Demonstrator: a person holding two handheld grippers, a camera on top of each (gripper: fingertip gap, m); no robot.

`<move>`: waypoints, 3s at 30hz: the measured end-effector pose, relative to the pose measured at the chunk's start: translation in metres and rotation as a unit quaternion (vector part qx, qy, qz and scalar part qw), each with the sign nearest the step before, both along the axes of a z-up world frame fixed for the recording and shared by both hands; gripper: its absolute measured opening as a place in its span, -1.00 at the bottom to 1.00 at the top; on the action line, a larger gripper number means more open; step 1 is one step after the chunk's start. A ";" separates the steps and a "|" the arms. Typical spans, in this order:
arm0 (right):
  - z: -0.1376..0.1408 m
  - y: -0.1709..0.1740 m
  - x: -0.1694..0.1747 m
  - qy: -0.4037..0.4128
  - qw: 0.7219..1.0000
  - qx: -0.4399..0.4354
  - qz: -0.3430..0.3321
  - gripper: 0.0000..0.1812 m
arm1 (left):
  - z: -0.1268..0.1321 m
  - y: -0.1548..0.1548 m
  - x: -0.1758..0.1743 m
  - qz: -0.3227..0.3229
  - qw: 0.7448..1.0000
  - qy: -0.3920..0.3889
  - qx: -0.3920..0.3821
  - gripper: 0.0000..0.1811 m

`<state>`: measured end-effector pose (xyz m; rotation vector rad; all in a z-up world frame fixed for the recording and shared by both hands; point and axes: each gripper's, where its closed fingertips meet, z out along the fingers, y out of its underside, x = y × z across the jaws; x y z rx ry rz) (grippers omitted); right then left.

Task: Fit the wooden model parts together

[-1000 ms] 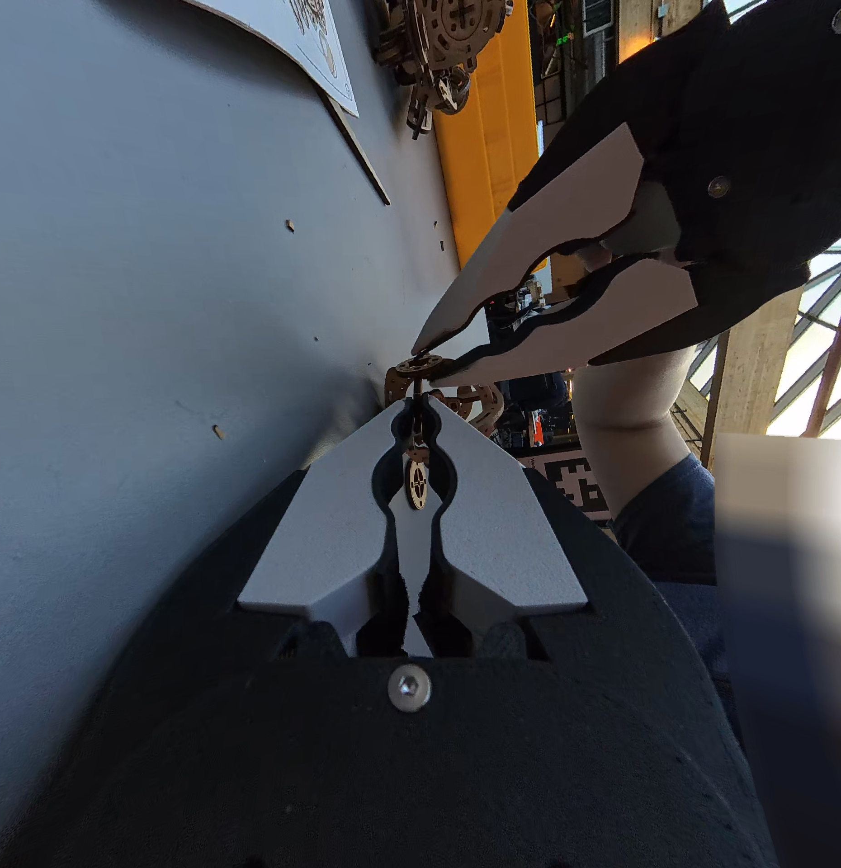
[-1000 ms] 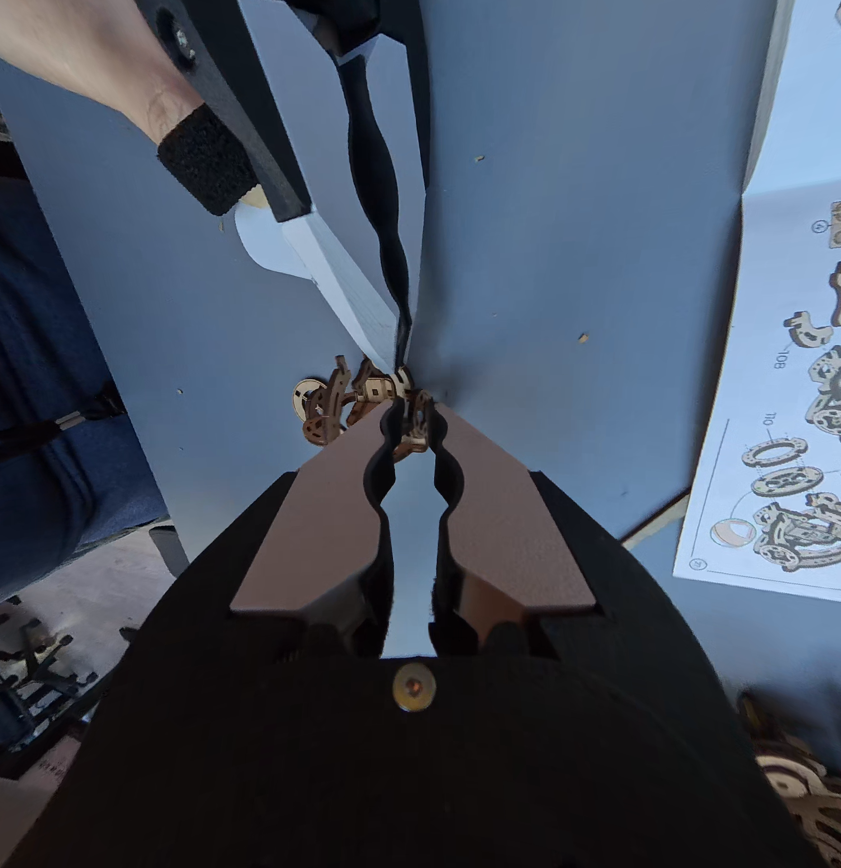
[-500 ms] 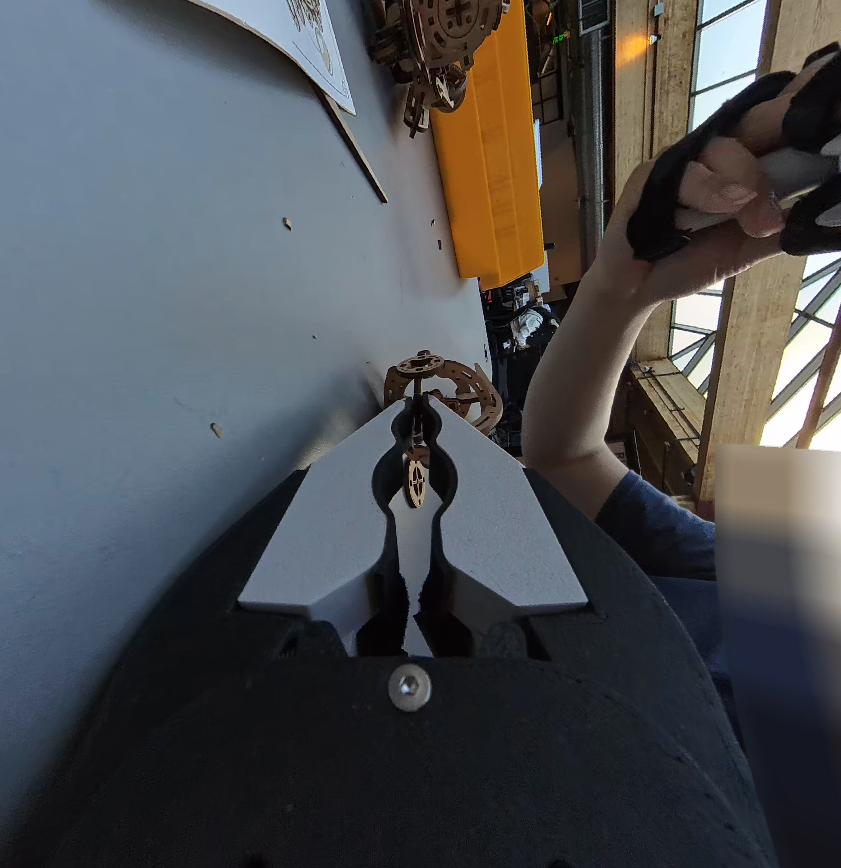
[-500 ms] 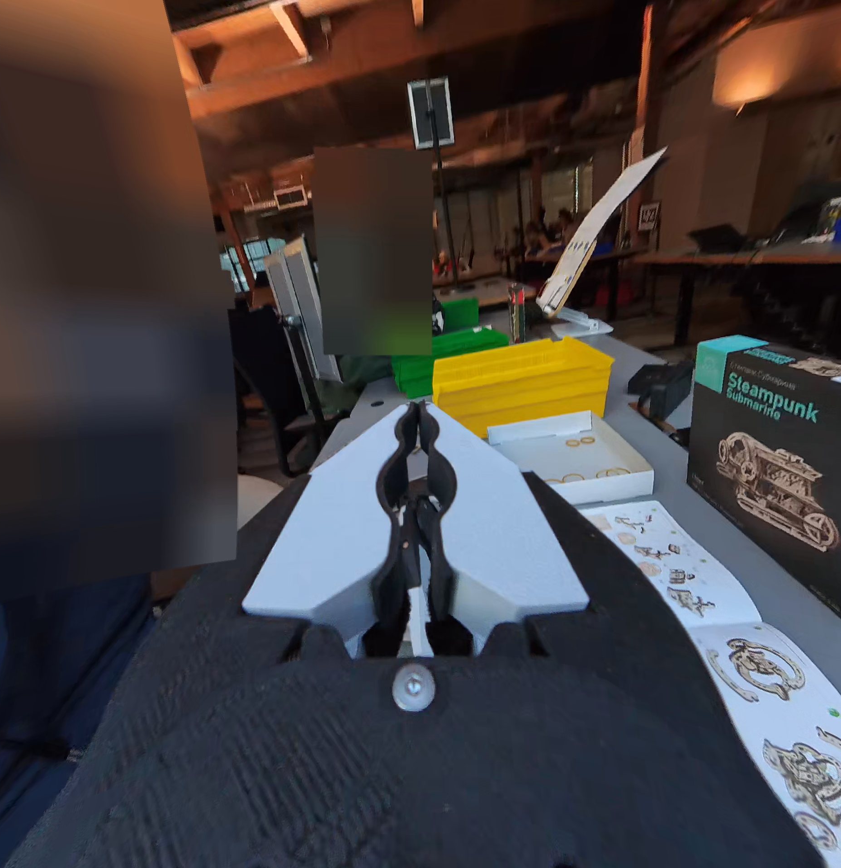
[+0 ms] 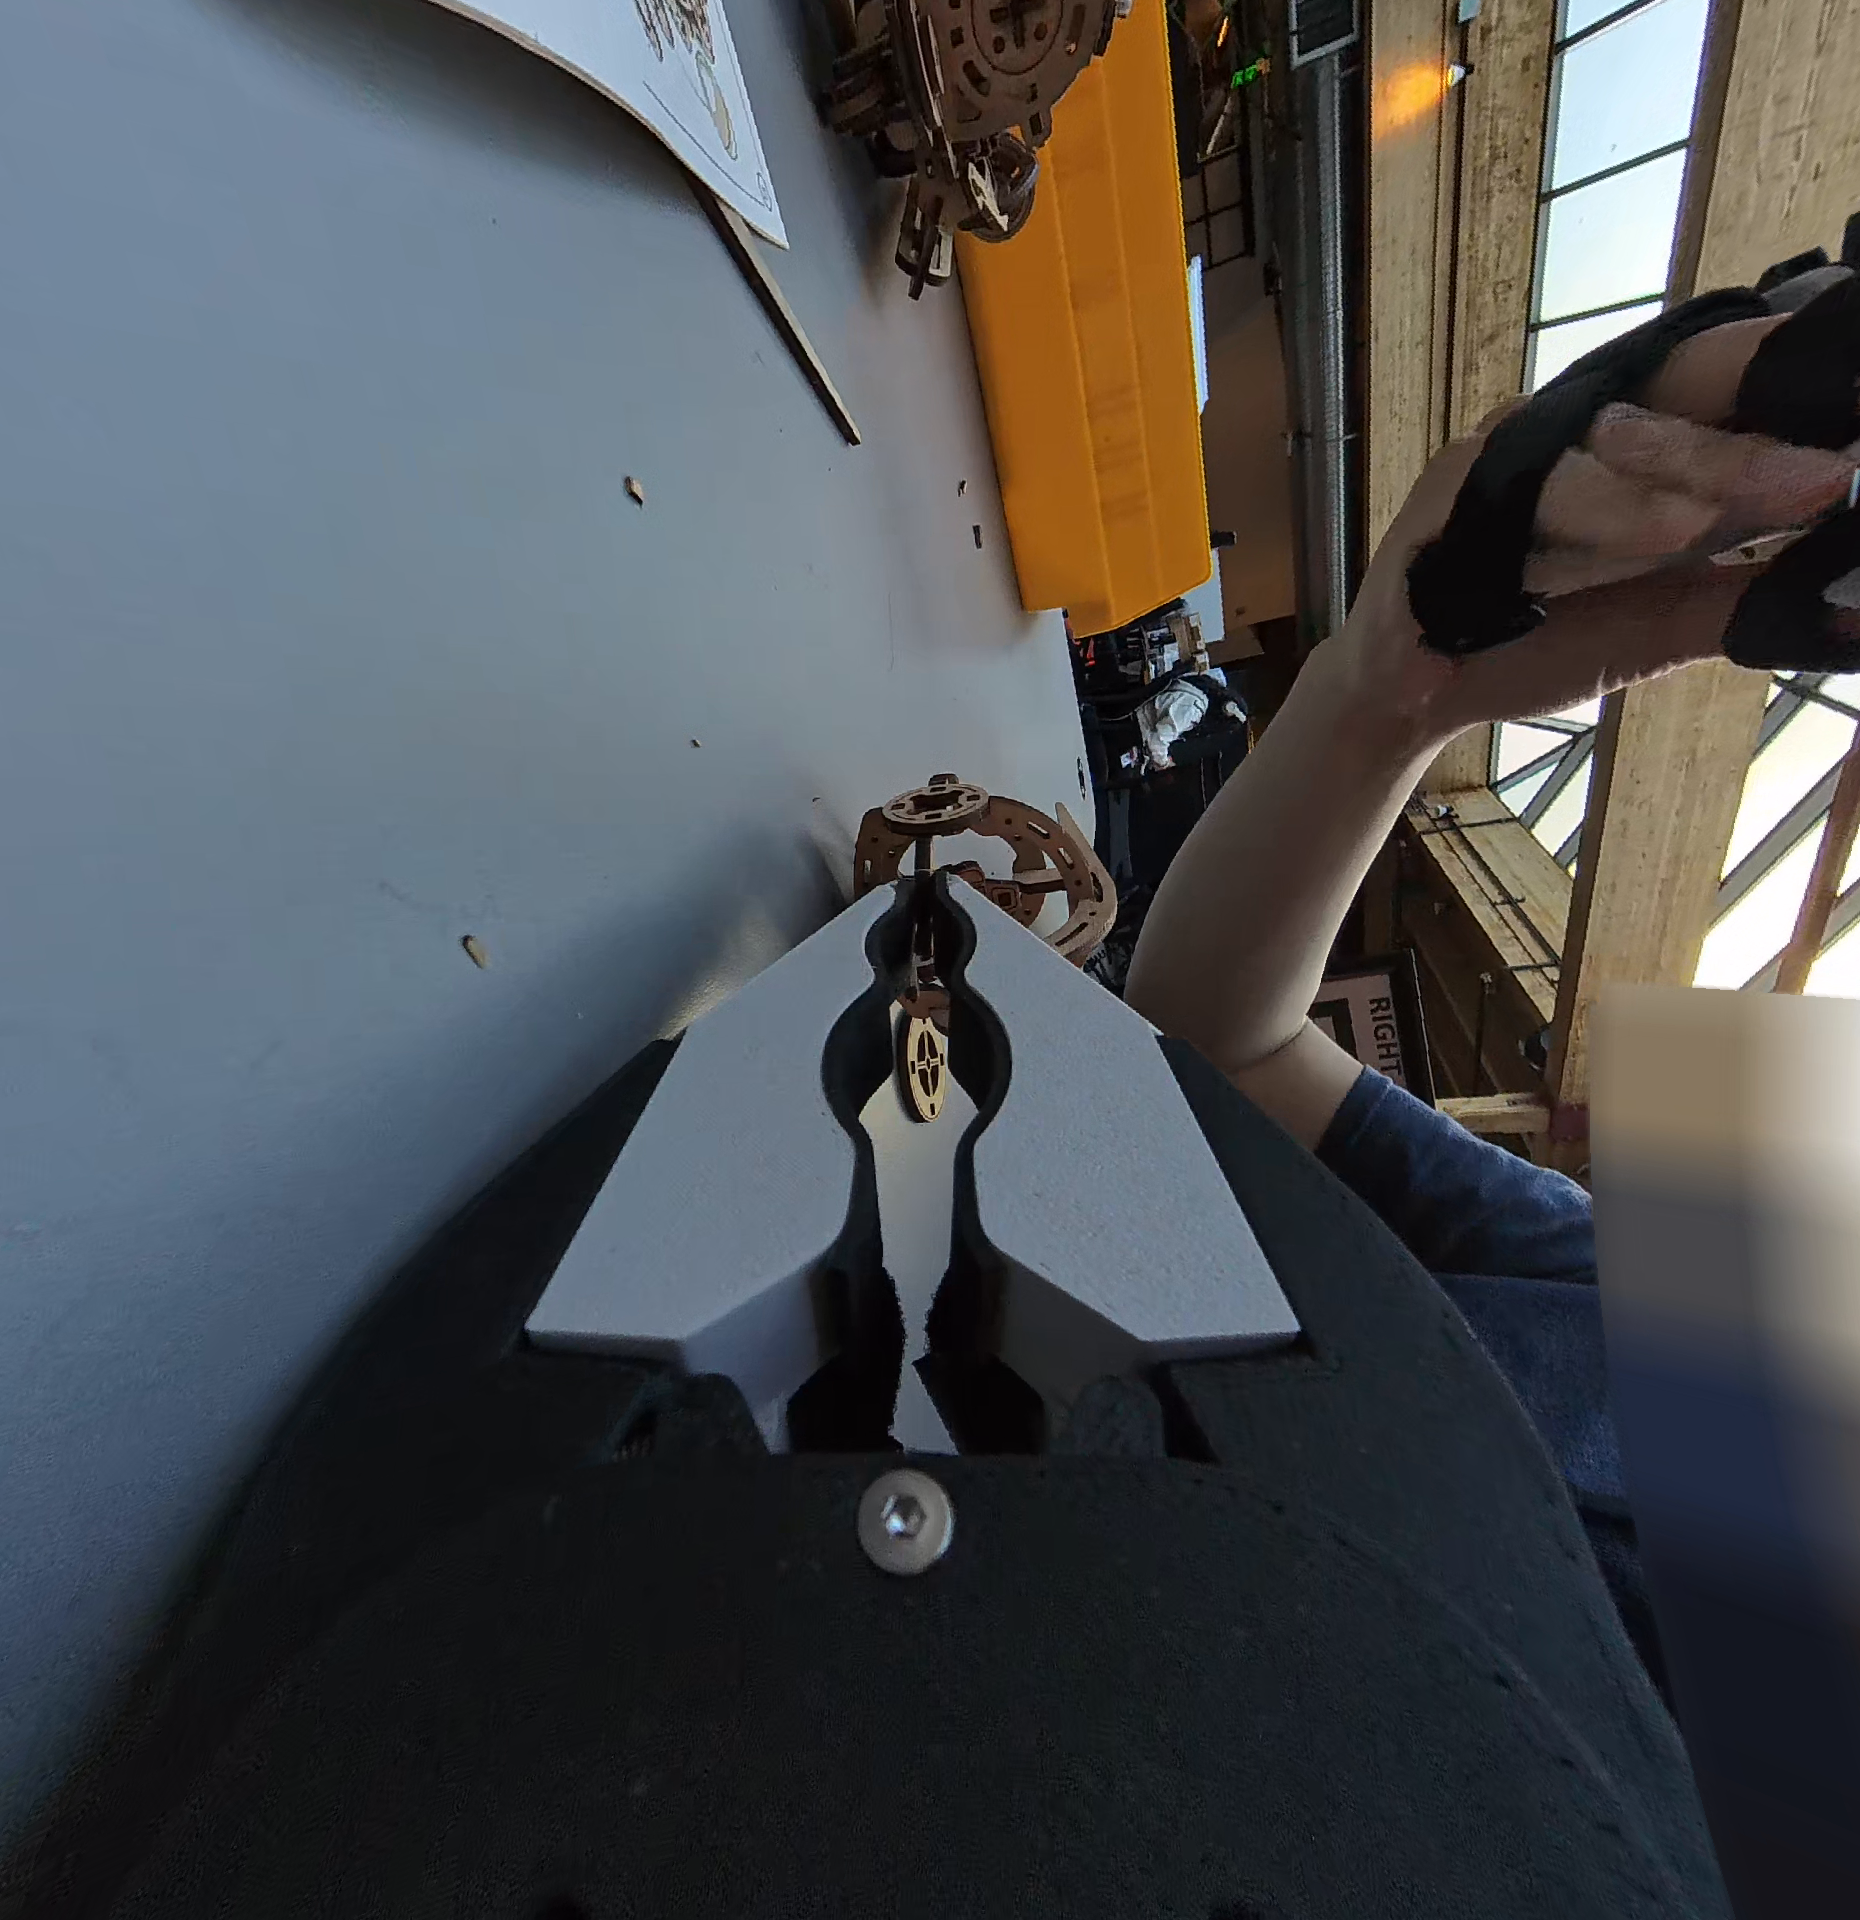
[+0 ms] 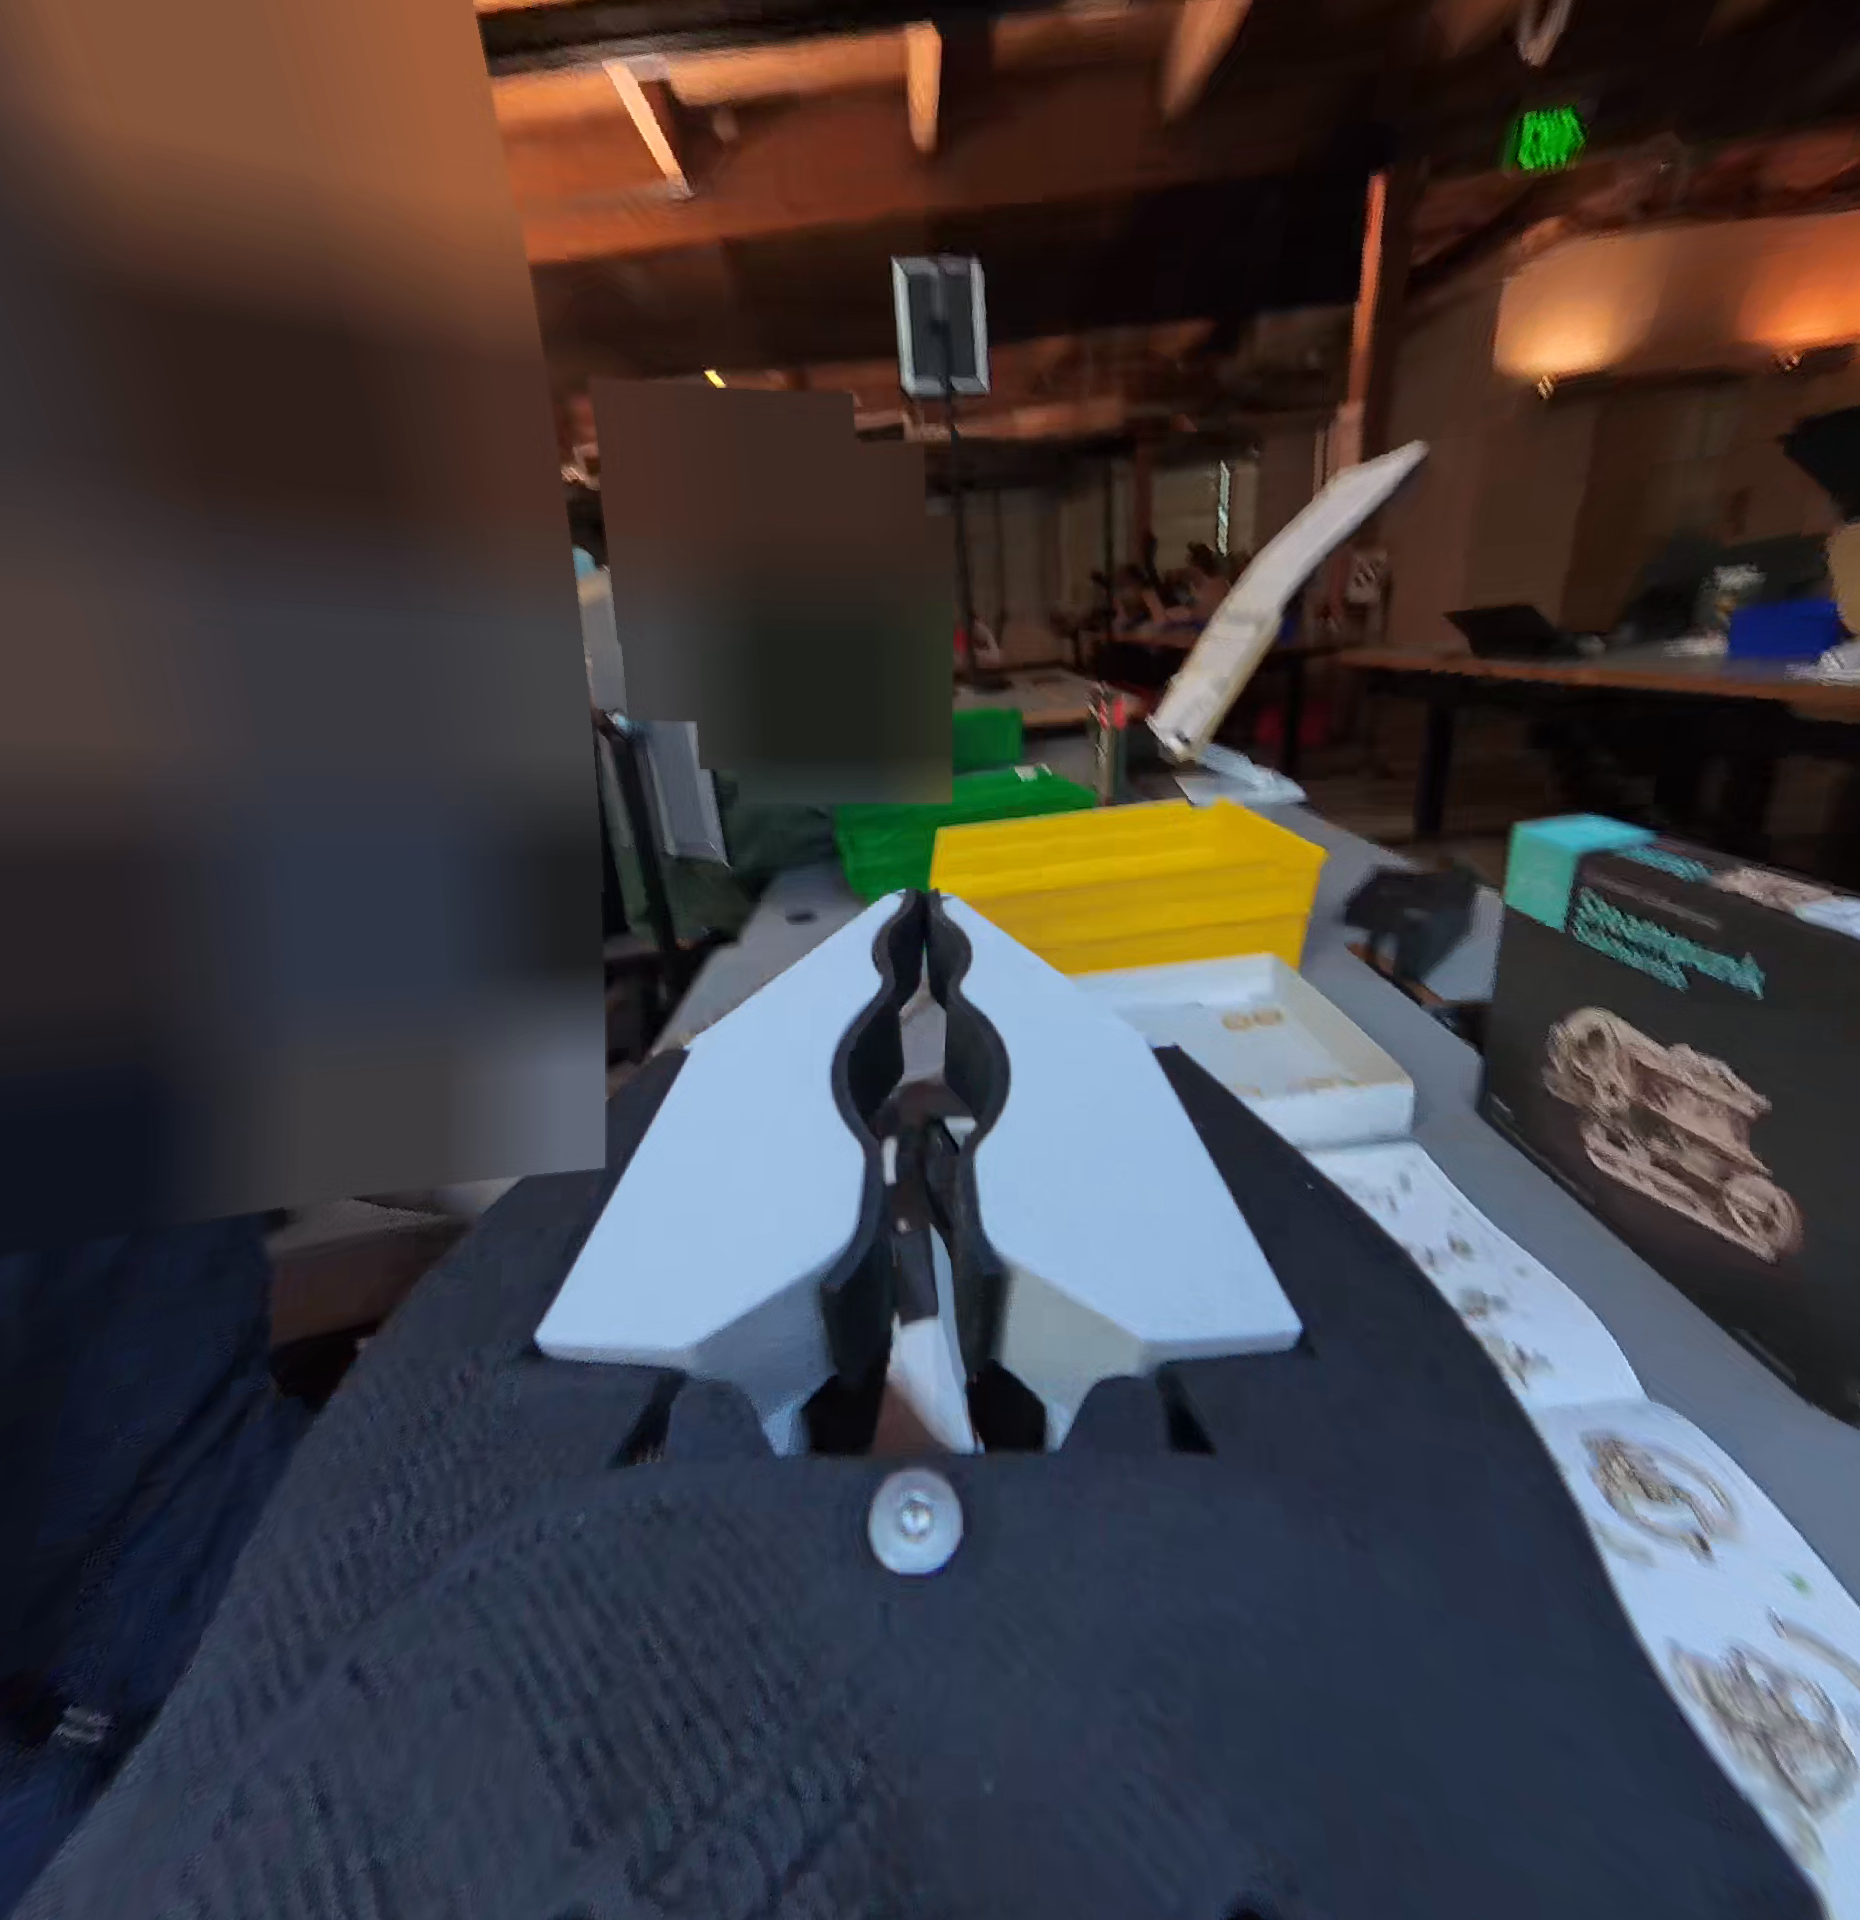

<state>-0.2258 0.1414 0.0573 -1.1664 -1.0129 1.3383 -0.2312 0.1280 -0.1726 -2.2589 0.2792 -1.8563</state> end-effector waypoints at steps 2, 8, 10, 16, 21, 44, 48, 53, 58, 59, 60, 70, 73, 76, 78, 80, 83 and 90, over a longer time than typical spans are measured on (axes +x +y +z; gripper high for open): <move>-0.019 0.006 -0.009 -0.075 0.997 -0.006 -0.024 -1.00 | 0.000 0.000 0.000 0.000 1.000 0.000 0.000 -0.99; -0.069 -0.001 -0.027 -0.215 0.976 0.009 0.023 -1.00 | 0.001 0.000 0.000 0.000 1.000 -0.002 -0.001 -0.99; -0.092 -0.003 -0.031 -0.272 0.962 -0.007 0.036 -1.00 | 0.001 0.000 0.000 0.000 1.000 -0.003 -0.001 -0.99; -0.174 0.001 -0.021 -0.493 0.869 -0.016 0.029 -0.75 | 0.000 0.001 -0.001 0.003 1.000 -0.001 0.000 -0.99; -0.195 0.000 -0.012 -0.574 0.817 -0.022 0.046 -0.62 | 0.001 0.001 -0.001 0.005 1.000 -0.003 -0.002 -0.99; -0.230 -0.005 -0.001 -0.659 0.727 -0.145 0.129 -0.88 | 0.001 0.000 0.000 0.005 1.000 -0.004 -0.002 -0.99; -0.230 -0.010 0.001 -0.665 0.726 -0.119 0.131 -0.98 | 0.002 -0.001 0.000 0.002 1.000 -0.006 -0.004 -0.99; -0.226 -0.011 -0.001 -0.650 0.746 -0.090 0.111 -0.98 | 0.002 -0.003 0.002 0.000 1.000 -0.008 -0.006 -0.99; -0.221 -0.015 -0.001 -0.639 0.761 -0.055 0.095 -0.98 | 0.004 -0.004 0.004 -0.001 1.000 -0.016 -0.010 -0.99; -0.221 -0.015 0.000 -0.639 0.762 -0.047 0.090 -0.98 | 0.004 -0.005 0.004 0.001 1.000 -0.016 -0.009 -0.99; -0.220 -0.015 0.000 -0.639 0.763 -0.042 0.087 -0.98 | 0.004 -0.005 0.004 0.001 1.000 -0.016 -0.008 -0.99; -0.219 -0.014 0.004 -0.649 0.757 -0.024 0.069 -0.98 | 0.006 -0.004 0.004 0.008 1.000 -0.020 0.003 -0.99; -0.219 -0.013 0.004 -0.651 0.756 -0.023 0.067 -0.98 | 0.006 -0.003 0.004 0.010 1.000 -0.020 0.005 -0.99; -0.219 -0.013 0.004 -0.653 0.754 -0.022 0.066 -0.98 | 0.007 -0.003 0.004 0.011 1.000 -0.021 0.009 -0.99; -0.219 -0.012 0.004 -0.654 0.753 -0.023 0.065 -0.98 | 0.008 -0.003 0.004 0.013 1.000 -0.021 0.011 -0.99; -0.219 -0.012 0.004 -0.654 0.753 -0.021 0.065 -0.98 | 0.008 -0.003 0.004 0.014 1.000 -0.021 0.012 -0.99; -0.219 -0.011 0.003 -0.656 0.751 -0.021 0.064 -0.98 | 0.009 -0.002 0.003 0.016 1.000 -0.023 0.013 -0.99; -0.220 -0.011 0.004 -0.670 0.740 -0.007 0.066 -0.98 | 0.010 -0.002 0.003 0.016 0.999 -0.024 0.015 -0.99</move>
